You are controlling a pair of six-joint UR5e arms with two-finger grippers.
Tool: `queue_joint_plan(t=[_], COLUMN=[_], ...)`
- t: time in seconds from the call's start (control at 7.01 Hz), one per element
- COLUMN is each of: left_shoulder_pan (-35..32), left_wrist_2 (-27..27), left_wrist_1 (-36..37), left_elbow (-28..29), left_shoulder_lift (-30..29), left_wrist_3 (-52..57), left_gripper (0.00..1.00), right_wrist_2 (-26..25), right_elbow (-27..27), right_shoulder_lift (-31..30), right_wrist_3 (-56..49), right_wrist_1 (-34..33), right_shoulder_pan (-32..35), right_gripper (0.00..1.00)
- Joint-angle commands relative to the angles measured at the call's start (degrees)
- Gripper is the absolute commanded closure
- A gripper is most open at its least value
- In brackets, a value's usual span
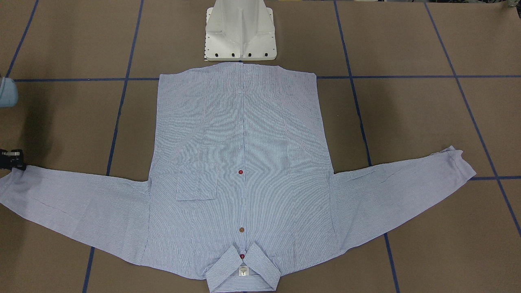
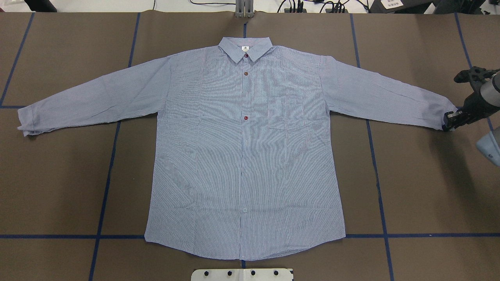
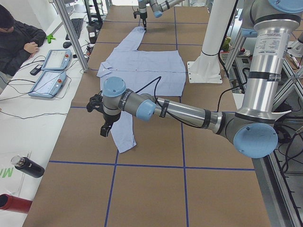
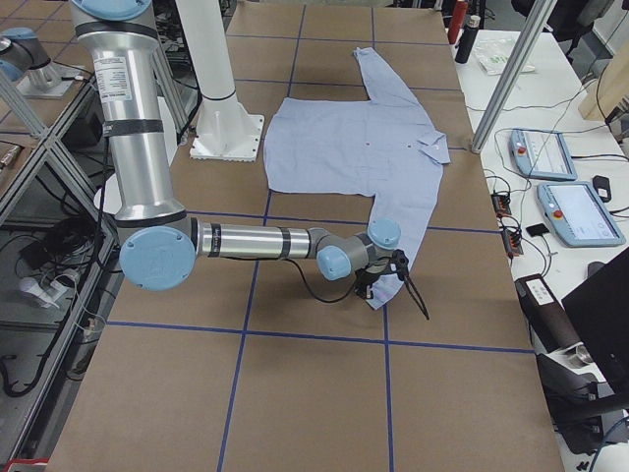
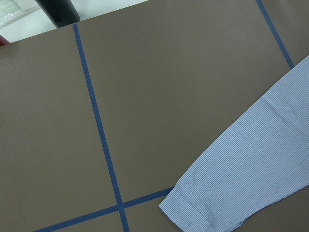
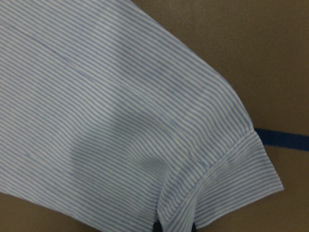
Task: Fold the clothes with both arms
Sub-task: 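Grasp the sleeve cuff with the right gripper and lift it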
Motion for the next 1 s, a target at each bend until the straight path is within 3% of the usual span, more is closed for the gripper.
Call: queue_joint_plan(t=[0.0, 0.43, 0.86], left_shoulder_pan=[0.0, 0.0, 0.0], left_wrist_2=[0.1, 0.1, 0.2], left_wrist_1=[0.1, 0.1, 0.1], left_elbow=[0.2, 0.9, 0.9], left_shoulder_lift=[-0.4, -1.1, -1.2], left_wrist_3=[0.0, 0.0, 0.0], left_gripper=[0.01, 0.01, 0.01], right_wrist_2=[0.1, -0.1, 0.6], right_elbow=[0.6, 3.3, 14.5], right_shoulder_lift=[1.1, 3.5, 6.1], right_wrist_3=[-0.1, -0.3, -0.3], right_wrist_1=[0.5, 0.4, -6.0], right_shoulder_pan=[0.0, 0.7, 3.6], right_gripper=[1.0, 1.0, 1.0])
